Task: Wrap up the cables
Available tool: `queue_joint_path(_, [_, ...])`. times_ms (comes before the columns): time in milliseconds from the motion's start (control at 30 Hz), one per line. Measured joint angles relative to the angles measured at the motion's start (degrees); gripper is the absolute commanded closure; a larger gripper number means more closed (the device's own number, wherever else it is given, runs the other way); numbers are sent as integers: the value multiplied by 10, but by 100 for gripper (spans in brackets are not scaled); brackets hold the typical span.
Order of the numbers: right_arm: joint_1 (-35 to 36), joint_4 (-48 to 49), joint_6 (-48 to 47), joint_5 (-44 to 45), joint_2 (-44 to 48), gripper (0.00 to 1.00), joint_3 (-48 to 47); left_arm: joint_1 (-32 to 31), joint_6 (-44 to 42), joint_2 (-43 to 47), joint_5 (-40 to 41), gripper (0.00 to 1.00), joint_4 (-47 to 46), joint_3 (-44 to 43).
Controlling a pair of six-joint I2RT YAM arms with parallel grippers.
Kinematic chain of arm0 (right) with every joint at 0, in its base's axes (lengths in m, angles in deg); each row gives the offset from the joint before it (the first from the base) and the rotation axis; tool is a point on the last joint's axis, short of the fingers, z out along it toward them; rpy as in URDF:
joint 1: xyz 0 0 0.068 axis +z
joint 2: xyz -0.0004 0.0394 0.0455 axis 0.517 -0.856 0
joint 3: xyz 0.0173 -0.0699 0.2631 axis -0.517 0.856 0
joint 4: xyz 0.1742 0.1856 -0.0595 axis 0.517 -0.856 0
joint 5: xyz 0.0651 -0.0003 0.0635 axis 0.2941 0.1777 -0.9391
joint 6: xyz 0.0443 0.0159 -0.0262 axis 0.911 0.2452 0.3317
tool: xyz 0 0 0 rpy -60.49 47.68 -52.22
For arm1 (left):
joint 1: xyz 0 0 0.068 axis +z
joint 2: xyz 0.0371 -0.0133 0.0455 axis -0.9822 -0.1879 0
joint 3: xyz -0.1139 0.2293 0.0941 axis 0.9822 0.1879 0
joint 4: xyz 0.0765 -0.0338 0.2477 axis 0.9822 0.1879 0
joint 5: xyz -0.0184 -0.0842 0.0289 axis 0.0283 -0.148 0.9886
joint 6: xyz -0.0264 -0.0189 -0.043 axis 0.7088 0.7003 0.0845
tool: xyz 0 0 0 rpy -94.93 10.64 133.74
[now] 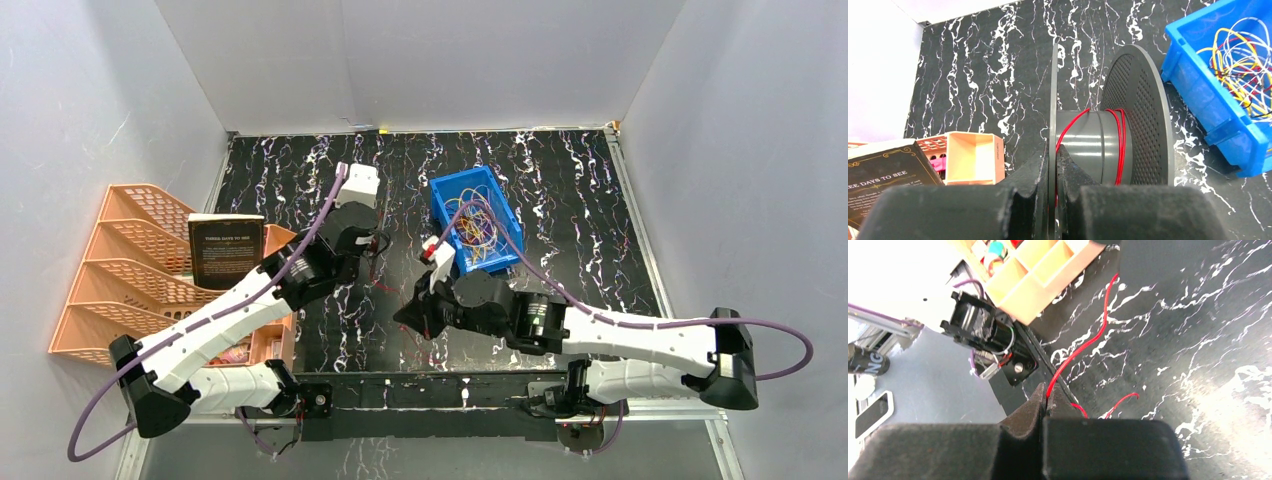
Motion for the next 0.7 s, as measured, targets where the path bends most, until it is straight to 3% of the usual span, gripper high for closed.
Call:
queue_joint_path(367, [0, -106, -61, 76, -2, 100, -139, -1, -13, -3, -41, 100, -10, 57])
queue_joint_path(700, [-29, -191, -165, 172, -36, 100, -203, -26, -48, -6, -169, 100, -6, 72])
